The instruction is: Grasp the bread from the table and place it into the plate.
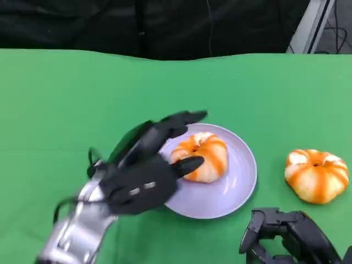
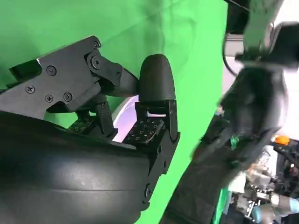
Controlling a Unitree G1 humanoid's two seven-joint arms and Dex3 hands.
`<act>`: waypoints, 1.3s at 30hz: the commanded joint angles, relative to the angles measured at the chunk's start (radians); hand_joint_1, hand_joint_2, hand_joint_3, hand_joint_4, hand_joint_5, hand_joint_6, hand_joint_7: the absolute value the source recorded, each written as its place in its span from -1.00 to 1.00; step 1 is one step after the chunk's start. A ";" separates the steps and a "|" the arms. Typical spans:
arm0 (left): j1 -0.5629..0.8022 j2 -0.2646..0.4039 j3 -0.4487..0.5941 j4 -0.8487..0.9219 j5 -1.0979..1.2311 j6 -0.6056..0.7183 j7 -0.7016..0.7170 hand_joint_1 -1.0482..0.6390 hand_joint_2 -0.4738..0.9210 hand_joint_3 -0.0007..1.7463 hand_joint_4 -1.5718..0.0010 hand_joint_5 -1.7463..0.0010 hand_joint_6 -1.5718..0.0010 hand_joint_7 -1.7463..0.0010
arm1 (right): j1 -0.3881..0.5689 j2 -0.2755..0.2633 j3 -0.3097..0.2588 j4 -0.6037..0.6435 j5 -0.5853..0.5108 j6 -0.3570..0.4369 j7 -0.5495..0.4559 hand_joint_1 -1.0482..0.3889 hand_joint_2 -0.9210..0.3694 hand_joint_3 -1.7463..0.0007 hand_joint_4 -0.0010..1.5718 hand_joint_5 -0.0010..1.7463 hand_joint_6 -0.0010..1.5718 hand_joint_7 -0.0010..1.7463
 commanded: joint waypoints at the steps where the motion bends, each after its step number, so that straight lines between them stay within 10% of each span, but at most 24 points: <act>1: 0.043 -0.003 0.056 -0.015 -0.073 -0.051 0.011 -0.71 1.00 -0.41 0.10 0.91 0.34 0.97 | 0.007 -0.014 -0.005 -0.003 -0.005 -0.005 -0.011 0.31 -0.55 -0.09 0.08 0.63 0.09 0.35; 39: 0.414 -0.092 0.180 -0.089 -0.471 -0.304 -0.186 -0.57 1.00 -0.53 -0.08 0.96 0.24 0.98 | 0.001 -0.018 -0.010 0.012 0.016 -0.001 0.017 0.30 -0.55 -0.07 0.06 0.66 0.08 0.34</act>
